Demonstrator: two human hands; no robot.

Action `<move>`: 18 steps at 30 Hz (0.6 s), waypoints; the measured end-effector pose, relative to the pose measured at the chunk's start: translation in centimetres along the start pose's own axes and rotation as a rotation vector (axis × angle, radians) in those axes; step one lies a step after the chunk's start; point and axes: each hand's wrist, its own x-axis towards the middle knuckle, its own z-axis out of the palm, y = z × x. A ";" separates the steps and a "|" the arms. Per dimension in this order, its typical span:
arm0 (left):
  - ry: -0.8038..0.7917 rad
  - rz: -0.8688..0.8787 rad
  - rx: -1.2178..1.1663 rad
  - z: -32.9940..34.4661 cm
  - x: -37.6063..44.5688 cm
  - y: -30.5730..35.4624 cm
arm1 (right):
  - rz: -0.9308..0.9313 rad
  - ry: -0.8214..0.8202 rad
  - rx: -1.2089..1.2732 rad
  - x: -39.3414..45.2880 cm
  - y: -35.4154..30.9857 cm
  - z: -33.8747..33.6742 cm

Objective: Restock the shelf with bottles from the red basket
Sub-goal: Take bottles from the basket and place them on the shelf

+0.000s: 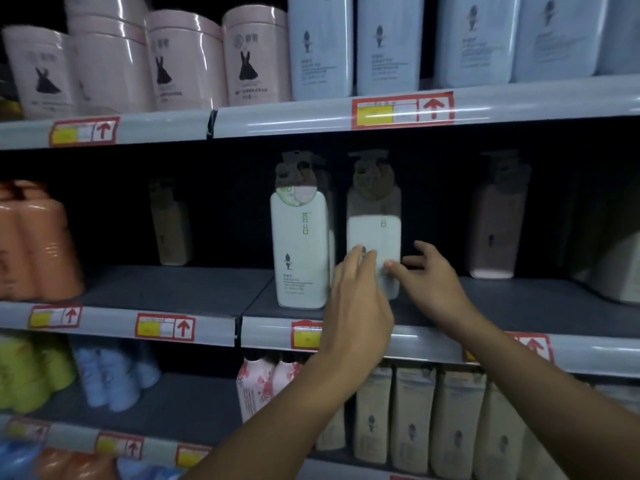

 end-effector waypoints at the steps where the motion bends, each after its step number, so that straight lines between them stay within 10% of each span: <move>1: -0.024 0.042 0.012 -0.2 -0.3 0.2 | -0.016 0.010 -0.024 -0.2 -0.1 -0.1; 11: -0.199 0.066 0.153 -1.3 0.0 0.2 | -0.587 0.190 -0.457 -3.8 -0.3 -0.4; 18: -0.328 0.050 0.252 -0.6 1.1 0.4 | -0.564 -0.023 -0.501 -3.6 0.6 -0.1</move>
